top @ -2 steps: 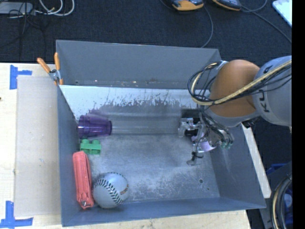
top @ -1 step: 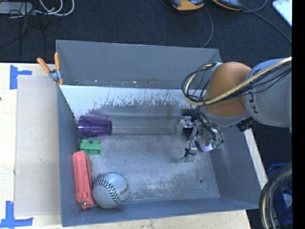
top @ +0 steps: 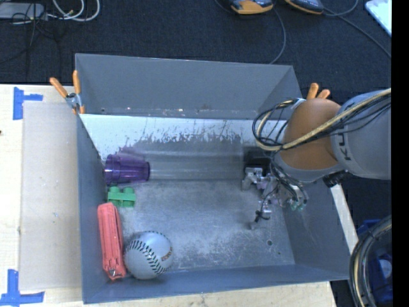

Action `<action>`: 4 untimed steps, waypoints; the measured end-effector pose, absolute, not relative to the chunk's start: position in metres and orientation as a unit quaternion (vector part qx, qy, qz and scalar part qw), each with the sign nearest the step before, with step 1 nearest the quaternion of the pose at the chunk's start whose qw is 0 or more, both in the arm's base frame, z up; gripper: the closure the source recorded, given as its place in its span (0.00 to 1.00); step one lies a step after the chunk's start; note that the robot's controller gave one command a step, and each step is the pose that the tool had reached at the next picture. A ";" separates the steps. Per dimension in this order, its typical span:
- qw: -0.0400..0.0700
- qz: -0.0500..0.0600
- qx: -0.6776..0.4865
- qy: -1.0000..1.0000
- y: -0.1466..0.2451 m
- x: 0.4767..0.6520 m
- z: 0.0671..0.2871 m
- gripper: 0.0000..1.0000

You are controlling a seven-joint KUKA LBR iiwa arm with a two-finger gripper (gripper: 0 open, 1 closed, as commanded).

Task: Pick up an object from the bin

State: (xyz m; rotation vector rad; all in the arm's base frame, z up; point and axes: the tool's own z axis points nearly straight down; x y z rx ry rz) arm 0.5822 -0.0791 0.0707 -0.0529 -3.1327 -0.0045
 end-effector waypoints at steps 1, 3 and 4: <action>0.004 -0.005 -0.012 -1.000 -0.112 0.607 0.069 0.00; 0.004 -0.005 0.004 -1.000 -0.143 0.605 0.077 0.00; 0.005 -0.004 -0.004 -1.000 -0.153 0.603 0.073 1.00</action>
Offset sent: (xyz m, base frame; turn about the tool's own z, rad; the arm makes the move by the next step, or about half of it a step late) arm 0.0313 -0.0634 0.0055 -0.0261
